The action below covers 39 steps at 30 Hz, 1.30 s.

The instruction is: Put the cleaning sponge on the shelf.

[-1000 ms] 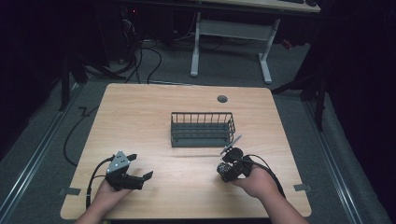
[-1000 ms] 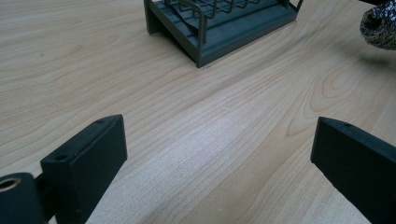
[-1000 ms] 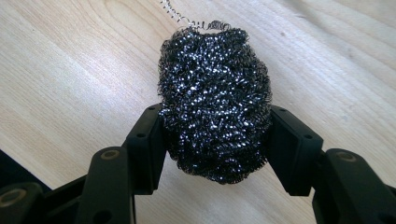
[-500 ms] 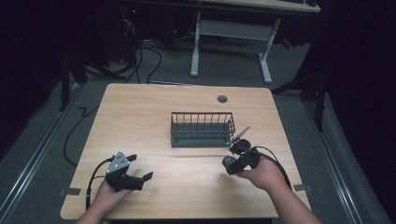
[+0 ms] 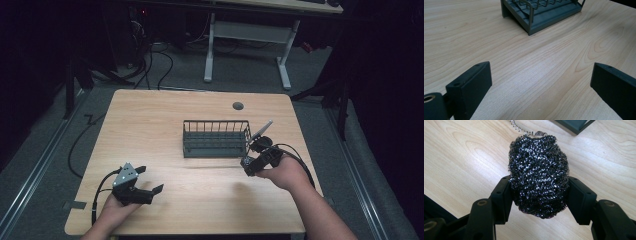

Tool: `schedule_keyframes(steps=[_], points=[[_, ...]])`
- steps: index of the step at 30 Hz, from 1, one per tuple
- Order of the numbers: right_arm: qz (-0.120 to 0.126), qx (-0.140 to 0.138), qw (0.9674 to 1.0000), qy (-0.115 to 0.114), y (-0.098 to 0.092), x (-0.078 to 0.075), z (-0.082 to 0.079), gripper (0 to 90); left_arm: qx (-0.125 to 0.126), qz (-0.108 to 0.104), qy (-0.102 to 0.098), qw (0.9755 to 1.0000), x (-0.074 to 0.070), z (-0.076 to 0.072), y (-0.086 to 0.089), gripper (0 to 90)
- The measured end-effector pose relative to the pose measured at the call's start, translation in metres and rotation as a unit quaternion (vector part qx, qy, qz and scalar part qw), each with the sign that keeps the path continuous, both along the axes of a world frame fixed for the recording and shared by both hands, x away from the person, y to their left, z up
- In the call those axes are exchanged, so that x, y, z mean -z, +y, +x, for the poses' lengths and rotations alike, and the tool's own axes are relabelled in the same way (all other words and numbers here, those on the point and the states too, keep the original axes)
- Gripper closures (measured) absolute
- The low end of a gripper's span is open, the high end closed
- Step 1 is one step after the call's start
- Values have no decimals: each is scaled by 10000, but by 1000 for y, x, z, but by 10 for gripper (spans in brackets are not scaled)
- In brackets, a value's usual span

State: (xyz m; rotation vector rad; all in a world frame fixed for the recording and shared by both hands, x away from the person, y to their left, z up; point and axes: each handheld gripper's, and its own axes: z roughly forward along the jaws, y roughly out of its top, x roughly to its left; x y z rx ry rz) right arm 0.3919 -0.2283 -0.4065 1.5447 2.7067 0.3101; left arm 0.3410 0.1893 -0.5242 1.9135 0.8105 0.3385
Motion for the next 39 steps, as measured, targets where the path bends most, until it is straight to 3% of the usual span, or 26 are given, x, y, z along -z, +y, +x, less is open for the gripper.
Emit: schedule_keyframes(steps=[8, 24, 39], points=[[-8, -54, 10000, -3, -1, -11, 10, 429, 15, -2, -12, 10000, -1, -1, -1, 42], [58, 160, 9999, -18, 7, -37, 33, 430, 14, -41, -32, 10000, -1, 0, 0, 42], [85, 194, 9996, -166, 22, -47, 63, 429, 57, -75, -42, 9999, -2, 1, 0, 43]])
